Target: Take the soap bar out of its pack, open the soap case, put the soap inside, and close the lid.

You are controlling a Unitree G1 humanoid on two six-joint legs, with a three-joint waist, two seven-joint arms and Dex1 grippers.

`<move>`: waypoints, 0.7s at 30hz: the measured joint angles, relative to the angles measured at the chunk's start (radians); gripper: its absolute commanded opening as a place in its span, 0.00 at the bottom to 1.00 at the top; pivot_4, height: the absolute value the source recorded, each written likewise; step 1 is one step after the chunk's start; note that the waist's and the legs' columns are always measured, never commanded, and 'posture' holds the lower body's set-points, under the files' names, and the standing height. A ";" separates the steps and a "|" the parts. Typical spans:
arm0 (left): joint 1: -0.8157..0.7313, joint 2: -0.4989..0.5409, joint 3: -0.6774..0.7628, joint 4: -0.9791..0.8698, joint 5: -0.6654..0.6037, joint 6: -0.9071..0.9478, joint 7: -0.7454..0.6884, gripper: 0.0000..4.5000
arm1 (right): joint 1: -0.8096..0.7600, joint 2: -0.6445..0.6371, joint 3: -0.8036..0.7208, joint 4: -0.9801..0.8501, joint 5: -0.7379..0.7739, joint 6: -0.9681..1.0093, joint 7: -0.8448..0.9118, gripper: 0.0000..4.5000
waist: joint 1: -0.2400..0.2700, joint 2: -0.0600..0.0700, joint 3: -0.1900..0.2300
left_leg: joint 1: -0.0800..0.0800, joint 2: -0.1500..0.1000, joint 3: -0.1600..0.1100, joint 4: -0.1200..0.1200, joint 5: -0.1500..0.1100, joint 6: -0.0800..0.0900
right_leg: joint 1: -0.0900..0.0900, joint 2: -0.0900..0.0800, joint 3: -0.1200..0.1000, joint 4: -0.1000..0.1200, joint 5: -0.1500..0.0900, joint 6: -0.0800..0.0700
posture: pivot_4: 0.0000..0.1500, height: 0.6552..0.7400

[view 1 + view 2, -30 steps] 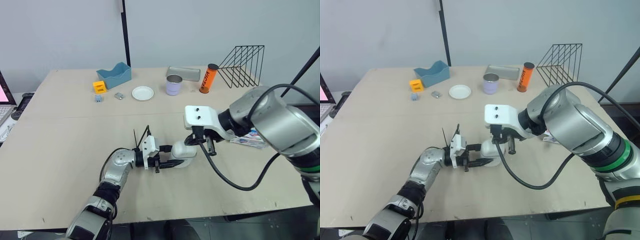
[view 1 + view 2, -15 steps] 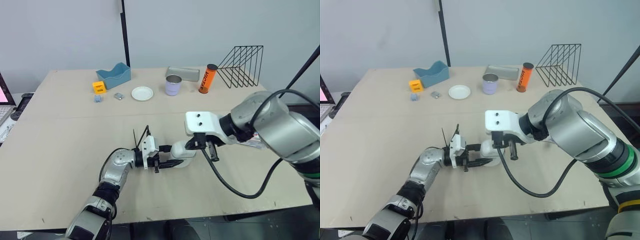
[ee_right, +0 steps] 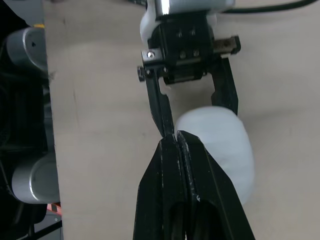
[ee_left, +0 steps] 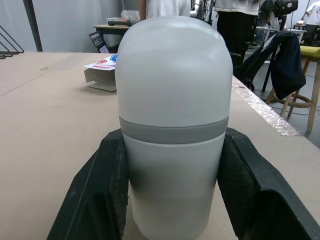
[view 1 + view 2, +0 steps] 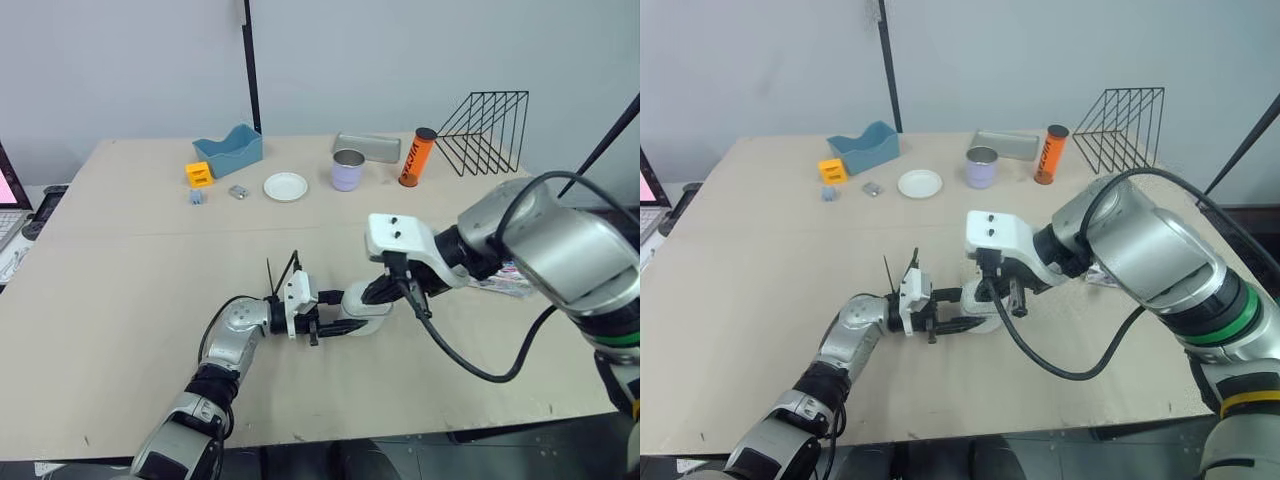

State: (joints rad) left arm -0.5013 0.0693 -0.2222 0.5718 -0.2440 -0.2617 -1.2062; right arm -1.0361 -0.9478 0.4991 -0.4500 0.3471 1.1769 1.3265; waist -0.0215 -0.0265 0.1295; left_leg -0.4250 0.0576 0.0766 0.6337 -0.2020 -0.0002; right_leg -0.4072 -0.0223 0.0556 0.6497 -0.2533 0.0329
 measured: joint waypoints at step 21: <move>0.001 0.002 0.000 -0.002 0.000 0.003 0.002 0.43 | 0.034 0.033 0.013 0.089 0.012 -0.007 -0.087 0.01 | 0.000 0.000 0.000 | 0.000 0.000 0.000 0.000 0.000 0.000 | 0.000 0.000 0.000 0.000 0.000 0.001 | 1.00 0.99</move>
State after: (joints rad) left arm -0.5002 0.0711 -0.2220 0.5702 -0.2436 -0.2590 -1.2047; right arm -1.0017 -0.9148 0.5118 -0.3613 0.3594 1.1698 1.2392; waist -0.0215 -0.0263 0.1295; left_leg -0.4251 0.0574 0.0765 0.6337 -0.2023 0.0001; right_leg -0.4070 -0.0222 0.0558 0.6497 -0.2530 0.0337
